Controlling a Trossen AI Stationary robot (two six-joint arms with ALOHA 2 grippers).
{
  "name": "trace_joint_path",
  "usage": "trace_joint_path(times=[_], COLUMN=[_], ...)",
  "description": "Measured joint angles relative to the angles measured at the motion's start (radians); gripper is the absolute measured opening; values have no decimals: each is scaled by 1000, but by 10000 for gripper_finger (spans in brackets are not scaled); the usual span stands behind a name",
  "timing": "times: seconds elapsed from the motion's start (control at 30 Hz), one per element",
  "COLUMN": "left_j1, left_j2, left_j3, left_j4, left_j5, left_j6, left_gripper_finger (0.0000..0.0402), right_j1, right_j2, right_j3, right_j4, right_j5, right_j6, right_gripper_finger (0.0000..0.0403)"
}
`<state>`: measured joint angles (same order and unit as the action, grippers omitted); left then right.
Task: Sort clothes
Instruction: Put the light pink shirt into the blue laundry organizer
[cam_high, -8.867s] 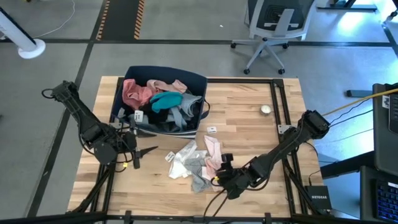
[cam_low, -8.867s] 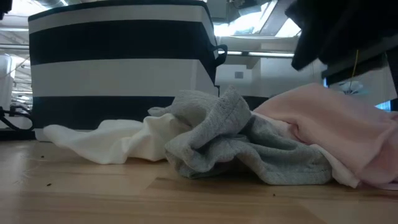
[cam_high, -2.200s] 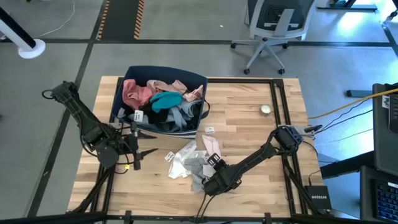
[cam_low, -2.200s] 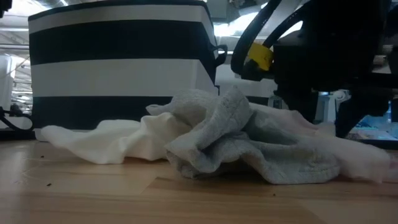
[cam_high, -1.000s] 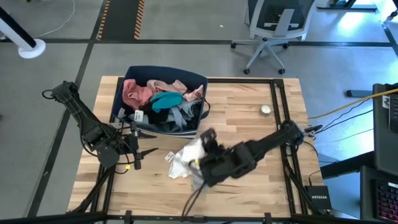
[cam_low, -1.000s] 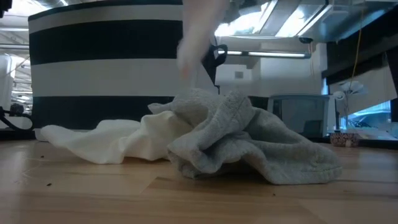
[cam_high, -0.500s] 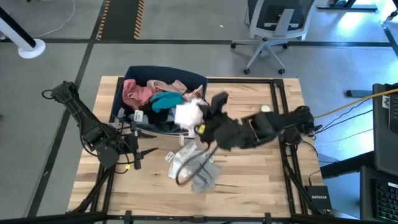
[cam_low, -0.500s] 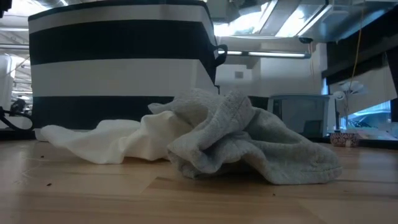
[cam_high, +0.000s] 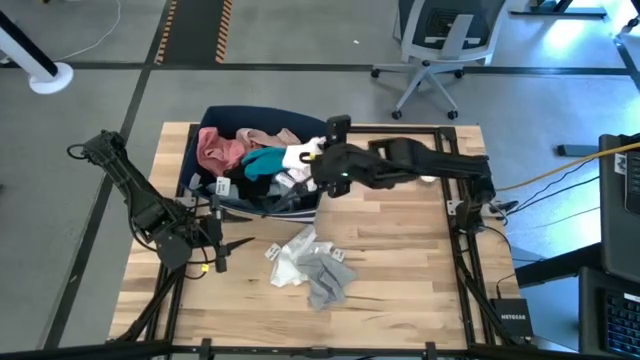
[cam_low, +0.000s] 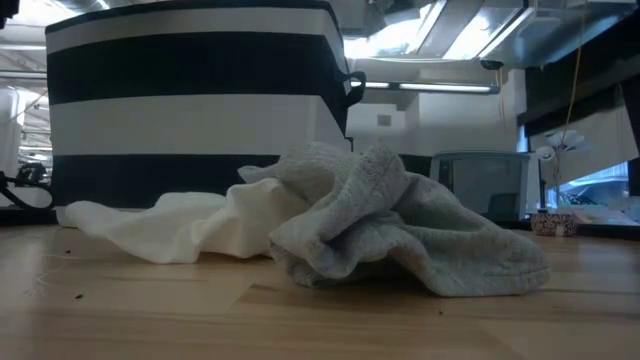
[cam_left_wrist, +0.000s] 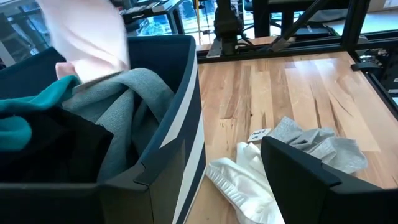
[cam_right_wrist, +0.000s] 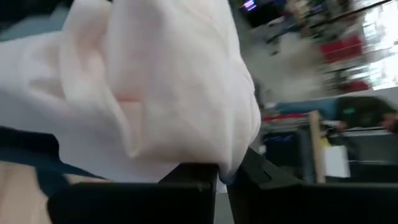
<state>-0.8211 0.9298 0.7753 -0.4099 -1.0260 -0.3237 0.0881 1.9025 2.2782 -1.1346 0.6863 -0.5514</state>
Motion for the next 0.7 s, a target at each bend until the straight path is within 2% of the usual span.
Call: trace_joint_path(times=[0.1,0.37,0.57,0.7], left_j1=[0,0,0,0], left_j2=[0,0,0,0], left_j3=[0,0,0,0], left_j4=[0,1,-5,-25], left_j5=[0,0,1,1], left_j6=[-1,-9,-7,-22], left_gripper_finger=[208,208,208,208], right_j1=[-27,-72,-76,-68], right_j2=[5,5,4,4], right_j3=[-80,-291,-303,-222], right_j4=[16,125,130,57], right_j5=[-50,-80,-108,-129], right_j6=[42,137,115,111], right_gripper_finger=[28,37,105,165])
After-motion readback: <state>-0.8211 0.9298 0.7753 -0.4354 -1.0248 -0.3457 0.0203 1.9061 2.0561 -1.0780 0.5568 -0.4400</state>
